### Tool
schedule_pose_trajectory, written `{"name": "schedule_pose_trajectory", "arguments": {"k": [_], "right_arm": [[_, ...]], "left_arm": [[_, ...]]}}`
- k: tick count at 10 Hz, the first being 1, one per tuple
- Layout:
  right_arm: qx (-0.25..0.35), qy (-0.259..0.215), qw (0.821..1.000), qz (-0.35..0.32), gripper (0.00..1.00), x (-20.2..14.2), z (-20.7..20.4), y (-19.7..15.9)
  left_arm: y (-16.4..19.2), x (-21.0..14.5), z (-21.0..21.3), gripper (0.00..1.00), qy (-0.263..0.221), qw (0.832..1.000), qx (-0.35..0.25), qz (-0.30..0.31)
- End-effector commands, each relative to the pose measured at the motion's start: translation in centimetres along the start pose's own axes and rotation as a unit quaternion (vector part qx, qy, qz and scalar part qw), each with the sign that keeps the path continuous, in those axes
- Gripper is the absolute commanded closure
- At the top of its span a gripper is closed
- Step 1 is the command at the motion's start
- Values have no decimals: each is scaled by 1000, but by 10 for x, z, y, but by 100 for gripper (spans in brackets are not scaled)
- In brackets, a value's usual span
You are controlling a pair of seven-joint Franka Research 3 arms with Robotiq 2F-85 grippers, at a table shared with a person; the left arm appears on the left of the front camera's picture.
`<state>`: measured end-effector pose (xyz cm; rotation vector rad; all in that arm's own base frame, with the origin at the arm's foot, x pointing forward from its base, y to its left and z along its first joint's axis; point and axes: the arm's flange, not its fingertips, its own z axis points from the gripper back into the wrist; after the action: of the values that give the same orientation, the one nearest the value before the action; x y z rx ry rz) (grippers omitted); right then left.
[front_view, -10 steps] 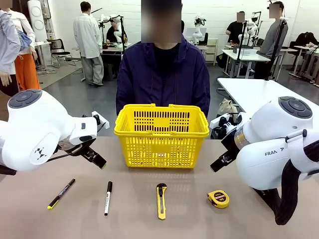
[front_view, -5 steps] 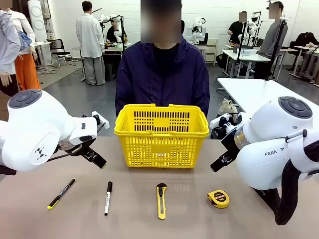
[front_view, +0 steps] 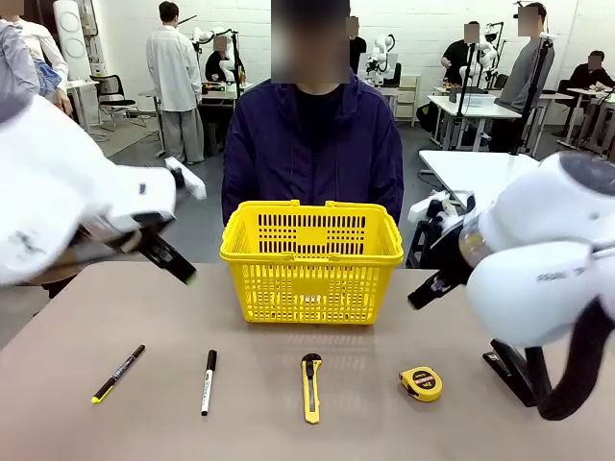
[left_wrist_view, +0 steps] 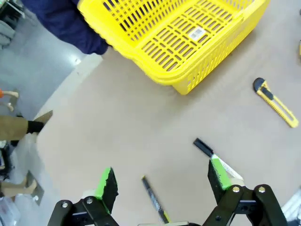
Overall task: Place the items the person wants into the basket.
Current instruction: Pick up the item the person points to and place it in the Market Basket.
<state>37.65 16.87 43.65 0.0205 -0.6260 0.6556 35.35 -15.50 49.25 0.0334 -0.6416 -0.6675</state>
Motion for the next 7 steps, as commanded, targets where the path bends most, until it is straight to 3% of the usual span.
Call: {"name": "schedule_pose_trajectory", "arguments": {"k": [1,4,7], "right_arm": [[-17,26,999,-29,0,-42,86,10],[-27,37,999,-9,0,-26,191,22],[-64,33,997,3,0,-16,239,43]], "left_arm": [[9,-16,70,0,29,999,30,21],[18,16,129,0,42,998,38,1],[31,27,151,0,44,999,25,13]]}}
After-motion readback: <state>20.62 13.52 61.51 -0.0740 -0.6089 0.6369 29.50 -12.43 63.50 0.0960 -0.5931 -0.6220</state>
